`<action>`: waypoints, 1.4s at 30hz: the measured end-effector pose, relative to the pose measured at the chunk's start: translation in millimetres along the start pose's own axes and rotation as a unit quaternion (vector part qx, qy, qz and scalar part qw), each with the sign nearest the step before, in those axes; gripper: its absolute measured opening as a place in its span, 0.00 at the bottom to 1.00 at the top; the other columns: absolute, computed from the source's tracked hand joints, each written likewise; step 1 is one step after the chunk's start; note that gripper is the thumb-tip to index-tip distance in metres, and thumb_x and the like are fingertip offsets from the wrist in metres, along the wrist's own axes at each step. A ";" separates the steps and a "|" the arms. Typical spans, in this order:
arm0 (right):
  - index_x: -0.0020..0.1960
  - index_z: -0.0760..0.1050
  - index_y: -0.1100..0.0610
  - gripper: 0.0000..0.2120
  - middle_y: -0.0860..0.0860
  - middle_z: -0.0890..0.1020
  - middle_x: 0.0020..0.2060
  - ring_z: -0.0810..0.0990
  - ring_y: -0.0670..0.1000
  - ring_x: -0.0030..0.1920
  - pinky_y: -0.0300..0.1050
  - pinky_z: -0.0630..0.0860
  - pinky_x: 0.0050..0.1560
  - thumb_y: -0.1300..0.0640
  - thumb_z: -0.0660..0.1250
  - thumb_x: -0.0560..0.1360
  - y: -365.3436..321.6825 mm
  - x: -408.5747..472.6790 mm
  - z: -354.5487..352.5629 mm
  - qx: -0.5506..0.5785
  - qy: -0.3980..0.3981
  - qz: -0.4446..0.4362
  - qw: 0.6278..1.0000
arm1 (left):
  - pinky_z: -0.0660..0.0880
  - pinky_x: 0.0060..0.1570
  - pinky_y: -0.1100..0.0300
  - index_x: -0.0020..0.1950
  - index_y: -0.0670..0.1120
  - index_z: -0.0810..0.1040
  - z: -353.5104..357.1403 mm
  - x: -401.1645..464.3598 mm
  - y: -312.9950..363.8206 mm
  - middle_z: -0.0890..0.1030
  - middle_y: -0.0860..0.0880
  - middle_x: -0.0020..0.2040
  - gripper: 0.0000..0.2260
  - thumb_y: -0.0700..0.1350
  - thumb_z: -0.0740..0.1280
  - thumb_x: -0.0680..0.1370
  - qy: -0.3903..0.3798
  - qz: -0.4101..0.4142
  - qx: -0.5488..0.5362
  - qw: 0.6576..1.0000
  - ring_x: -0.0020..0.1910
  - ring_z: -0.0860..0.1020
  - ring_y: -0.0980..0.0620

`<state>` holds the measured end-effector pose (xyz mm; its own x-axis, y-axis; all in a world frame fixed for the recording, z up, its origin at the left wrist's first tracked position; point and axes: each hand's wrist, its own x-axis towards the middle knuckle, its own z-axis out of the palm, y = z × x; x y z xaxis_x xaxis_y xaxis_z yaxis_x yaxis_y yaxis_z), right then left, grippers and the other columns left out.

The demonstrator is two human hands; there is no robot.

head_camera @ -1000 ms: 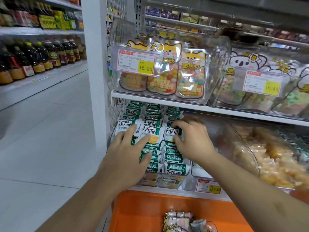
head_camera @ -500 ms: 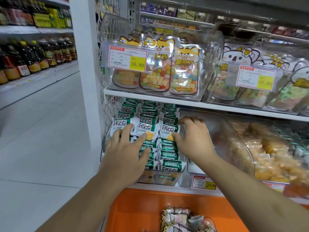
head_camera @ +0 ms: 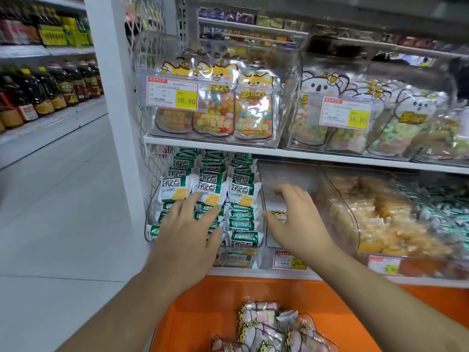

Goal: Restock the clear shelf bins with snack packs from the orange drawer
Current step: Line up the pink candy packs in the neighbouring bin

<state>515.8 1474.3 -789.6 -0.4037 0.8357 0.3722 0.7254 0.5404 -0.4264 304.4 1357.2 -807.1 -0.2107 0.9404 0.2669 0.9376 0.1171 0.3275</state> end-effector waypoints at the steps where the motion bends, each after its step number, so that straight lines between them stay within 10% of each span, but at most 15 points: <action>1: 0.72 0.72 0.54 0.23 0.49 0.75 0.66 0.69 0.51 0.69 0.37 0.63 0.65 0.52 0.71 0.79 1.0 -8.4 -4.9 0.004 -0.004 0.002 1.000 | 0.60 0.78 0.43 0.80 0.61 0.66 -0.8 -4.6 4.7 0.55 0.53 0.83 0.22 0.59 0.55 0.85 -0.002 0.002 -0.005 1.000 0.81 0.53 0.48; 8: 0.72 0.72 0.51 0.22 0.42 0.73 0.63 0.72 0.44 0.66 0.37 0.67 0.65 0.51 0.72 0.80 12.7 -80.9 -31.5 0.033 -0.037 0.003 0.999 | 0.55 0.80 0.46 0.80 0.60 0.66 0.0 -39.8 40.3 0.55 0.52 0.83 0.21 0.58 0.55 0.86 -0.027 0.029 -0.032 0.999 0.81 0.51 0.48; 13: 0.67 0.74 0.50 0.19 0.43 0.77 0.58 0.75 0.43 0.58 0.27 0.67 0.55 0.51 0.74 0.79 36.8 -144.0 -33.7 0.054 -0.090 0.035 0.994 | 0.69 0.68 0.57 0.76 0.55 0.72 13.1 -78.8 71.1 0.65 0.57 0.75 0.19 0.55 0.58 0.86 -0.034 0.068 -0.102 0.992 0.73 0.64 0.56; 17: 0.64 0.76 0.52 0.17 0.47 0.79 0.54 0.78 0.49 0.56 0.41 0.72 0.52 0.52 0.74 0.78 53.9 -176.0 -17.2 0.081 -0.134 0.090 0.984 | 0.76 0.54 0.61 0.75 0.54 0.73 49.0 -117.2 77.5 0.65 0.61 0.70 0.19 0.56 0.60 0.85 -0.122 0.038 -0.126 0.984 0.55 0.75 0.61; 27: 0.80 0.63 0.52 0.33 0.56 0.69 0.75 0.73 0.60 0.72 0.53 0.75 0.67 0.49 0.72 0.79 125.8 -228.1 51.5 -0.032 -0.380 0.170 0.909 | 0.76 0.58 0.57 0.76 0.55 0.71 166.1 -172.5 33.6 0.67 0.52 0.74 0.23 0.56 0.67 0.81 -0.308 -0.072 -0.098 0.944 0.59 0.79 0.52; 33: 0.82 0.60 0.50 0.42 0.55 0.63 0.79 0.66 0.62 0.76 0.55 0.71 0.72 0.43 0.76 0.75 178.4 -220.0 102.2 -0.026 -0.369 0.243 0.897 | 0.62 0.78 0.43 0.84 0.50 0.59 235.4 -157.4 24.7 0.54 0.45 0.85 0.33 0.59 0.63 0.82 -0.351 -0.152 -0.083 0.920 0.83 0.55 0.41; 38: 0.84 0.39 0.38 0.67 0.51 0.42 0.85 0.40 0.66 0.83 0.72 0.55 0.79 0.31 0.81 0.61 214.9 -222.9 137.0 -0.038 -0.427 0.296 0.854 | 0.55 0.81 0.40 0.86 0.54 0.46 279.8 -142.6 3.7 0.43 0.46 0.86 0.48 0.65 0.70 0.75 -0.400 -0.148 -0.036 0.904 0.84 0.45 0.40; 42: 0.83 0.36 0.36 0.67 0.53 0.36 0.84 0.32 0.69 0.81 0.76 0.52 0.77 0.31 0.81 0.62 218.5 -230.6 158.1 -0.020 -0.454 0.302 0.838 | 0.56 0.77 0.29 0.84 0.61 0.40 301.7 -144.8 2.7 0.39 0.48 0.85 0.61 0.68 0.79 0.65 -0.436 -0.174 -0.029 0.883 0.83 0.40 0.35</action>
<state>679.2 1415.1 -1099.0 -0.2011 0.6962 -0.6891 0.9611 0.0043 -0.2762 420.9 1317.7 -1118.3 -0.1669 0.7420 -0.6493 0.8367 0.4550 0.3049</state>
